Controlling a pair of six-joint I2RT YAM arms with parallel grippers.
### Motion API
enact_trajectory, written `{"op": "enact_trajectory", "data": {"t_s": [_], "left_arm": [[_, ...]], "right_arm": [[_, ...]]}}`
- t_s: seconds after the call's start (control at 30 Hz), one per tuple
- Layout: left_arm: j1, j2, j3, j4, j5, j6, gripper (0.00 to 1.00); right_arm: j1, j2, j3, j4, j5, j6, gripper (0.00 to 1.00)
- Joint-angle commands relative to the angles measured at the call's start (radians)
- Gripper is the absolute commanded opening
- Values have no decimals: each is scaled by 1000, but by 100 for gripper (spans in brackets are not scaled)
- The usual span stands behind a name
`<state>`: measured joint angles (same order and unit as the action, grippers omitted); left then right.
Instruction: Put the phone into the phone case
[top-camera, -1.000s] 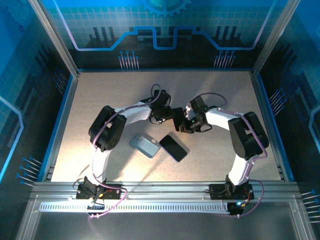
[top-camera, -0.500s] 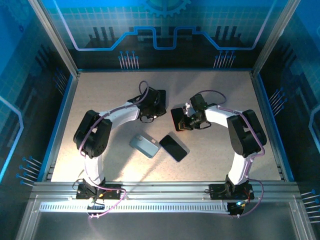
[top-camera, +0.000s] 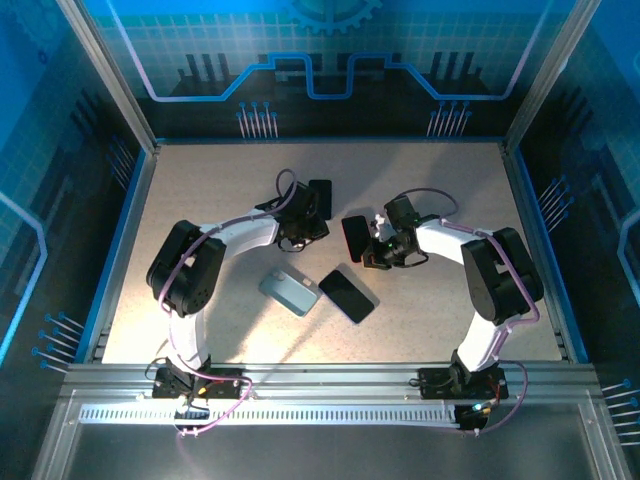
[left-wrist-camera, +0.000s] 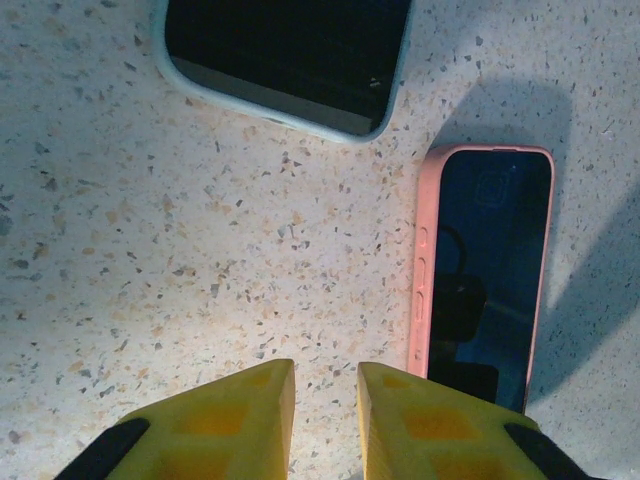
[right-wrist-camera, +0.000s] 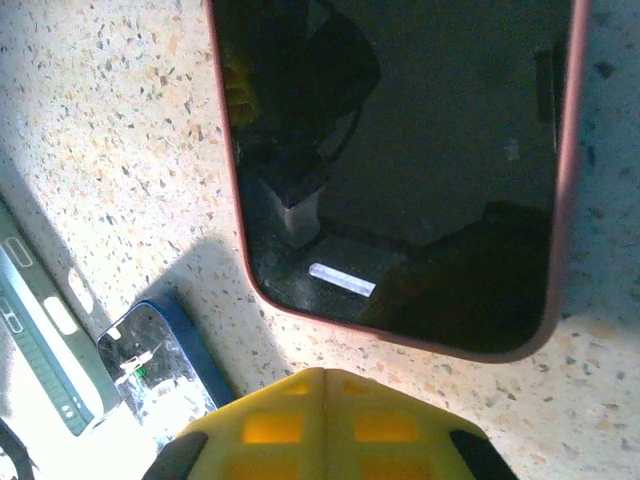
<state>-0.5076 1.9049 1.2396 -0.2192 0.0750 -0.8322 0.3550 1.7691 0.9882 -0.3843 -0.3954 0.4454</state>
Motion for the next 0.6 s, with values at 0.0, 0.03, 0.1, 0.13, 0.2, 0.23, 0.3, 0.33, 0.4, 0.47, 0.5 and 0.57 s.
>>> {"op": "enact_trajectory", "data": {"t_s": [0.0, 0.03, 0.1, 0.13, 0.2, 0.23, 0.3, 0.33, 0.4, 0.47, 0.5, 0.57], "left_arm": [[7, -47, -21, 9, -17, -5, 24], [8, -50, -24, 9, -18, -6, 24], [12, -54, -29, 8, -18, -4, 24], [13, -56, -34, 8, -19, -4, 24], [16, -60, -39, 9, -20, -5, 24], [17, -62, -42, 9, -19, -5, 24], [20, -64, -45, 9, -19, -5, 24], [21, -64, -47, 9, -19, -6, 24], [22, -63, -49, 9, -19, -5, 24], [23, -61, -50, 11, -17, -7, 24], [25, -60, -49, 12, -17, -7, 24], [24, -58, -48, 12, -15, -7, 24]], "right_arm": [[9, 17, 1, 5, -32, 14, 0], [9, 23, 4, 11, -38, 18, 0], [8, 39, 15, 19, -45, 22, 0], [9, 50, 23, 21, -46, 23, 0], [9, 70, 37, 19, -51, 21, 0], [9, 78, 42, 20, -54, 21, 0], [9, 87, 44, 30, -54, 26, 0], [9, 91, 47, 36, -52, 29, 0], [9, 101, 52, 46, -52, 33, 0], [9, 113, 62, 54, -51, 39, 0], [8, 119, 68, 60, -49, 43, 0], [9, 132, 85, 68, -45, 48, 0]]}}
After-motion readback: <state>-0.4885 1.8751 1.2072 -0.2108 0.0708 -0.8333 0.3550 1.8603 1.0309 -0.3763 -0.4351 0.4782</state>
